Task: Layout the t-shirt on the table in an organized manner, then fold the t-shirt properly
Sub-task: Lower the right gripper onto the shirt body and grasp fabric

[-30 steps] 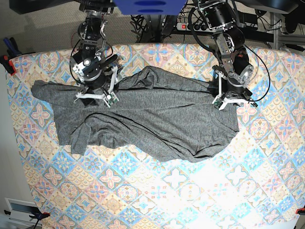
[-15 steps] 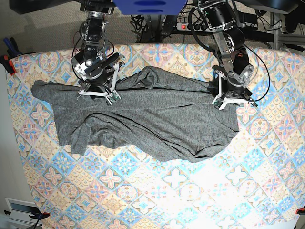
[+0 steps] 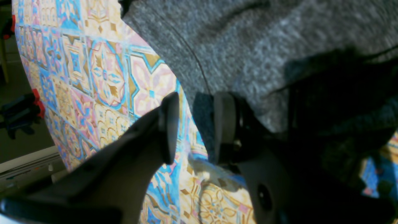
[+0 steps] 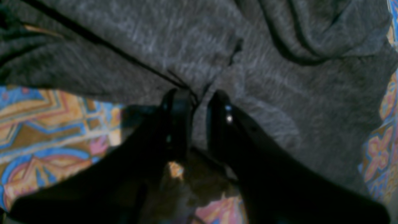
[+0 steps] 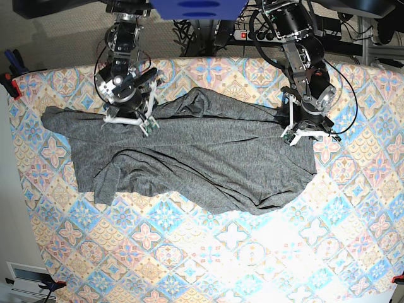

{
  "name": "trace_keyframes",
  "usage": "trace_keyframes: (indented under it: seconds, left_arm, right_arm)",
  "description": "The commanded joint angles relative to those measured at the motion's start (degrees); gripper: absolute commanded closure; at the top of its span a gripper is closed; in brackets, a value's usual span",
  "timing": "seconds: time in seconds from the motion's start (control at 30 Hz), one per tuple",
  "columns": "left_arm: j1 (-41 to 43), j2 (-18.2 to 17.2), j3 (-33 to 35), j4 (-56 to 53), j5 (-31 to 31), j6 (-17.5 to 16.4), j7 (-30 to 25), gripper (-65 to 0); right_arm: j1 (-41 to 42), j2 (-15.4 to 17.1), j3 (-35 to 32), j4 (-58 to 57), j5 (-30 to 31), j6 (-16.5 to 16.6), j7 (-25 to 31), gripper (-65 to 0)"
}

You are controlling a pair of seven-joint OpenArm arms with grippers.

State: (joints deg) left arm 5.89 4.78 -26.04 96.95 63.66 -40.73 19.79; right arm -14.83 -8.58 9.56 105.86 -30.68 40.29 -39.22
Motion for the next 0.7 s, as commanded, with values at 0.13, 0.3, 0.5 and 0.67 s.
trace_keyframes:
  seconds: [0.13,0.3,0.5,0.67]
  left_arm:
    - [-0.66,-0.16,0.15,-1.17,0.30,0.73,-0.49,-19.2]
    - [-0.66,-0.16,0.15,-1.78,0.30,0.73,-0.49,-19.2]
    - [-0.66,-0.16,0.15,-1.78,0.30,0.73,-0.49,-19.2]
    - [-0.66,-0.16,0.15,-1.78,0.30,0.73,-0.49,-19.2]
  right_arm:
    - [-0.51,-0.08,-0.02,5.30,0.30,-0.29,0.50,-30.6]
    - [-0.51,-0.08,-0.02,6.88,0.30,-0.29,0.50,-32.7]
    - [0.02,-0.08,-0.11,6.36,0.39,-0.29,0.94,-27.2]
    - [0.02,-0.08,-0.20,3.89,0.48,-0.29,0.94,-26.2]
